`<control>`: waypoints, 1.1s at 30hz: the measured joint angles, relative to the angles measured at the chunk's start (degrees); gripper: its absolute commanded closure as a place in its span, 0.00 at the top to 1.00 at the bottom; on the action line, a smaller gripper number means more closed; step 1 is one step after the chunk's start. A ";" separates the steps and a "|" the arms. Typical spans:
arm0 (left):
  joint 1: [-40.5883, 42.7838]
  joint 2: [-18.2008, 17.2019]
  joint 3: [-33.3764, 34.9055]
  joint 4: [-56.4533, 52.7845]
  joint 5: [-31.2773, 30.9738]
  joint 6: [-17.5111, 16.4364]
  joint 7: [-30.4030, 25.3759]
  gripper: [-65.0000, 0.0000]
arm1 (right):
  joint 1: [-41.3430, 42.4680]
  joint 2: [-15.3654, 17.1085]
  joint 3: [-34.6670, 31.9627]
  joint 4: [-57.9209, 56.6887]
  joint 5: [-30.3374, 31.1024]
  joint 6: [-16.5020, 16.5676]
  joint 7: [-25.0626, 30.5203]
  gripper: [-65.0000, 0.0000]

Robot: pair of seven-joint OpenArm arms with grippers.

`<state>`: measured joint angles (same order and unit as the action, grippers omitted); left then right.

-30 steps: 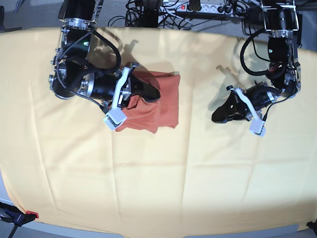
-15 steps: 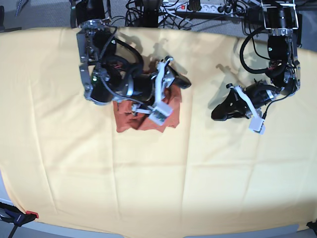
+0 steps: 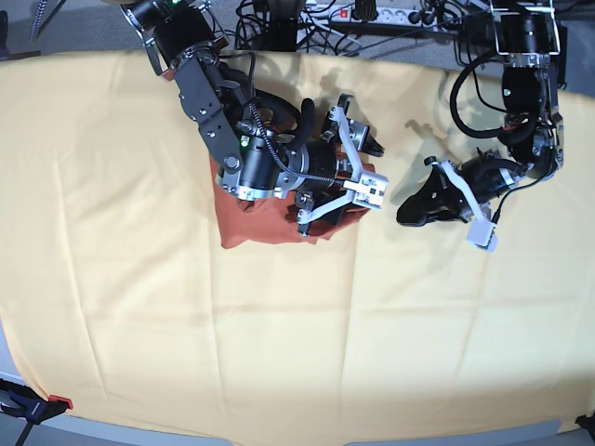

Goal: Fold the T-shirt properly
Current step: 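Fold the held collar end over onto the folded hem, then release the collar end and pull the right gripper back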

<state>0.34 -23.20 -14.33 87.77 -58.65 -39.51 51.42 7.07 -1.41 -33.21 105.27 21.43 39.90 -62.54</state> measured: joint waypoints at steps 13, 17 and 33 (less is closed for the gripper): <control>0.00 0.02 0.00 0.00 -0.02 0.00 0.00 0.00 | 1.73 0.02 -2.36 0.00 -3.02 -1.49 3.43 0.60; 0.00 0.00 0.00 0.00 0.15 0.00 0.00 0.00 | 3.17 -0.04 0.20 1.64 -2.99 -1.49 3.63 0.60; -0.02 0.00 0.00 0.00 0.85 0.00 -0.02 0.00 | 1.20 4.63 13.84 5.55 4.15 -2.78 -2.89 0.60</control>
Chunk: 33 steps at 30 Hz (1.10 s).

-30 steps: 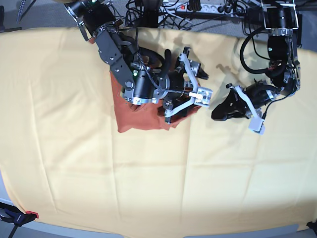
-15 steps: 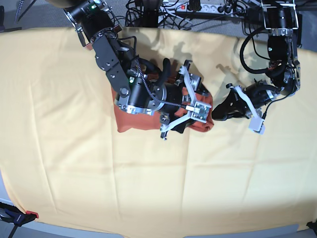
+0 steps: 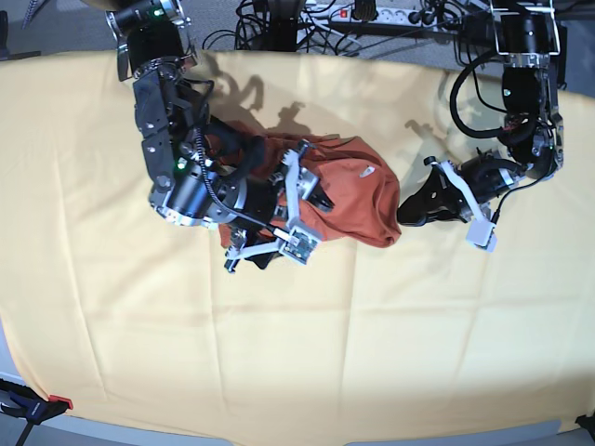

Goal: Fold the T-shirt properly
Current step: 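Release the collar end and pull the right gripper back, then grasp the bunched shirt edge with the left gripper and pull it flat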

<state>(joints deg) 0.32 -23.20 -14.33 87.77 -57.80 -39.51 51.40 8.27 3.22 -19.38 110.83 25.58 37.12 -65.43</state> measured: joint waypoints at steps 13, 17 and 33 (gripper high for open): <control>0.02 -0.02 0.00 0.17 -1.20 0.00 0.02 0.00 | -1.92 5.60 5.68 3.45 -3.61 -3.30 3.08 0.60; 0.00 -0.31 1.75 3.26 -1.22 0.04 -0.02 0.00 | -1.90 5.53 13.40 3.48 -5.20 -5.49 4.83 0.60; -5.95 -0.66 32.83 18.56 29.29 -0.17 -7.15 0.61 | -8.02 11.06 22.27 3.54 -3.74 -5.62 5.03 0.60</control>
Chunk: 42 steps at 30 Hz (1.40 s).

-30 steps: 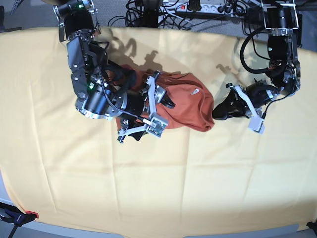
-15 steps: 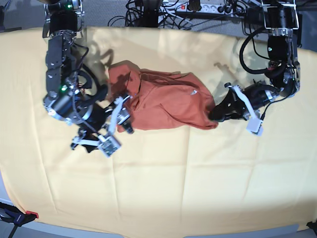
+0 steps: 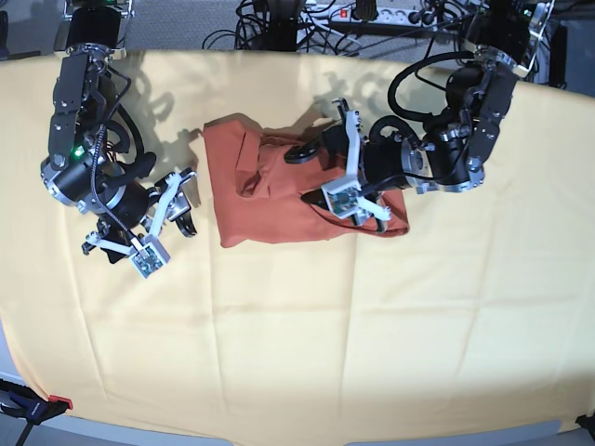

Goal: Fold the T-shirt properly
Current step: 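Grasp the bunched shirt edge with the left gripper and pull it flat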

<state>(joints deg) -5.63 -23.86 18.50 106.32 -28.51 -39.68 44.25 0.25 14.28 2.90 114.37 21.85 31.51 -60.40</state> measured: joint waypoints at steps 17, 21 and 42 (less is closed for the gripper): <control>-1.01 0.04 2.38 4.15 -7.78 -0.04 3.43 0.61 | -1.25 0.28 -0.02 0.00 0.02 0.00 1.42 0.60; -1.03 -0.20 2.43 4.15 -8.37 -0.04 7.23 0.61 | -1.25 0.31 -0.02 0.00 0.00 0.00 1.51 0.60; -0.90 -6.88 2.43 10.60 -17.57 -0.04 14.34 0.61 | -1.53 0.26 -0.02 0.00 0.02 0.00 1.53 0.60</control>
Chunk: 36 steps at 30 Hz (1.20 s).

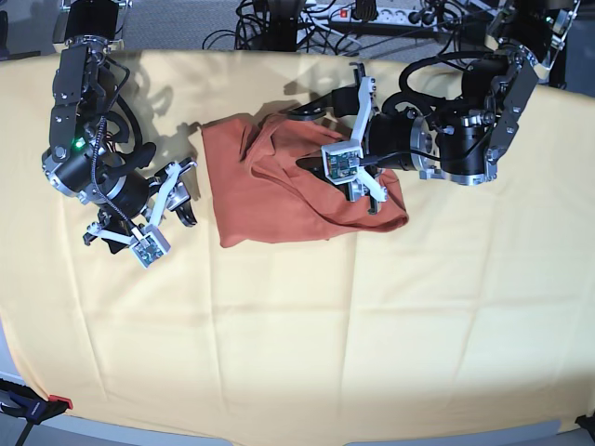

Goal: Fold the T-shirt properly
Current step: 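Grasp the bunched shirt edge with the left gripper and pull it flat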

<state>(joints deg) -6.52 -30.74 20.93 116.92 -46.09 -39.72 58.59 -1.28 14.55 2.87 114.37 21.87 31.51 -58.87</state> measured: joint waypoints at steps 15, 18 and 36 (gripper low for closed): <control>1.01 -1.64 0.79 -0.02 0.42 0.02 0.83 0.60 | 0.02 0.00 0.00 0.00 -0.02 -0.68 0.04 0.60; 0.98 -1.73 3.61 0.00 6.34 0.02 -0.07 0.60 | 0.00 -0.11 0.00 0.00 0.00 -0.66 0.39 0.60; 0.94 -3.45 8.07 1.11 18.60 -0.02 -9.49 0.00 | 0.00 -0.11 0.00 0.00 -0.04 -0.68 0.39 0.60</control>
<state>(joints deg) -5.58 -34.20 28.99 118.04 -27.49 -39.75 49.10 -1.28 14.44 2.87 114.37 21.82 30.83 -58.48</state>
